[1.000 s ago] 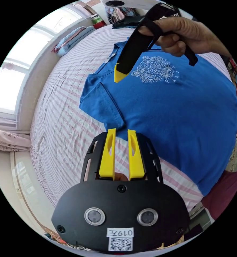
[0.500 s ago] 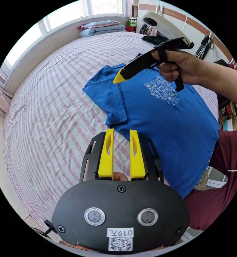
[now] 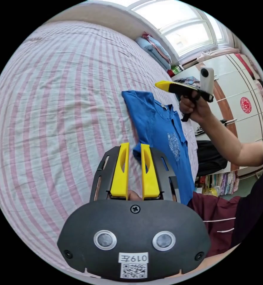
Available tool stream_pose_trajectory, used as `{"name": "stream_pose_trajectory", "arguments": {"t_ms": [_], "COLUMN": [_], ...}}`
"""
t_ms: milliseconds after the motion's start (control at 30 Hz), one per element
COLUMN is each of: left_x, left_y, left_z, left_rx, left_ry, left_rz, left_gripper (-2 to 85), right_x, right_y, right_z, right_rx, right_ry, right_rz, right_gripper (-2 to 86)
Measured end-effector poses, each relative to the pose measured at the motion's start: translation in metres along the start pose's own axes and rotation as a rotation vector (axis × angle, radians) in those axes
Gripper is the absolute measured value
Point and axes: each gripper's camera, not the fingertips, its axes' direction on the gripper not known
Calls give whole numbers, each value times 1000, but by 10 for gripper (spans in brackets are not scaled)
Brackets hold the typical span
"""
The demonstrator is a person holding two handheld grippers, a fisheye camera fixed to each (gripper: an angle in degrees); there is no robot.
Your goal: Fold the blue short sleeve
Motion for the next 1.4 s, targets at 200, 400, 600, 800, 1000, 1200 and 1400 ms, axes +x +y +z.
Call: {"name": "stream_pose_trajectory", "arguments": {"t_ms": [200, 400, 600, 800, 1000, 1200, 1400], "left_x": [-47, -70, -110, -122, -131, -151, -177], "left_y": [22, 39, 73, 103, 136, 197, 258], "left_z": [44, 110, 145, 194, 232, 241, 254], "left_rx": [-106, -254, -310, -352, -384, -272, -169], "left_ry": [116, 163, 308, 339, 394, 420, 431], "left_rz": [148, 275, 266, 257, 261, 166, 18], "left_gripper": [31, 37, 71, 60, 22, 11, 8], "right_x": [29, 34, 62, 72, 57, 55, 87], "right_y": [-90, -132, -154, -185, -222, -219, -206], "right_z": [23, 56, 96, 140, 182, 203, 205], "right_rx": [-229, -315, -428, -717, -983, -1132, -1046], "right_ry": [-118, -225, -317, -308, -359, -463, -447], "right_rz": [-246, -354, -331, -472, -649, -718, -640], "right_gripper": [58, 57, 114, 170, 138, 72, 11]}}
